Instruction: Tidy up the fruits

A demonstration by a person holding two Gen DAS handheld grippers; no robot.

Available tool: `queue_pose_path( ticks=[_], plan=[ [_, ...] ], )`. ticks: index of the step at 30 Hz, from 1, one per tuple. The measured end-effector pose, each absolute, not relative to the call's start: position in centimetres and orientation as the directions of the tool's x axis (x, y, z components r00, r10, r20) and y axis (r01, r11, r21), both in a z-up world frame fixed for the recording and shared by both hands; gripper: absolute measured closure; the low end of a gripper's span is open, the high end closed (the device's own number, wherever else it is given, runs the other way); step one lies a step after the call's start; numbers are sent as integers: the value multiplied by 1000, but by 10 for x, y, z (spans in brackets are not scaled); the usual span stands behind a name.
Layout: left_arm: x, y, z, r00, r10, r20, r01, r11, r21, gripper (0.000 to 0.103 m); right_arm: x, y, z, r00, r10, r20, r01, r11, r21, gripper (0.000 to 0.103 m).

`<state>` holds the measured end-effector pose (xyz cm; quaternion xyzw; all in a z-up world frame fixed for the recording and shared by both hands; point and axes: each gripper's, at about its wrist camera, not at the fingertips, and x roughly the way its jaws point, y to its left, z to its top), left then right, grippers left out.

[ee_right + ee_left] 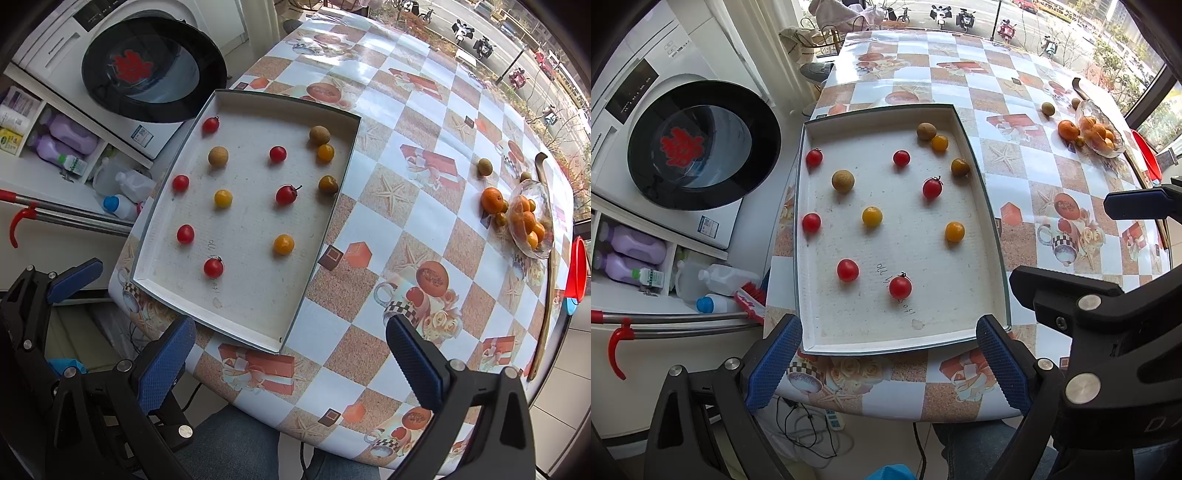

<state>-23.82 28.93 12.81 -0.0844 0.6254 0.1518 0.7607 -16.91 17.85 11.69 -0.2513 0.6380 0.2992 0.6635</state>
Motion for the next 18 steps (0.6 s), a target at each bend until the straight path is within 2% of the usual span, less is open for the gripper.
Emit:
queue_pose_path(
  ticks=[18],
  plan=[
    [-239,292,130,195,147,-970,-340,938,74,7,-168,178,116,8,77,-997,-719,693,48,0]
  ],
)
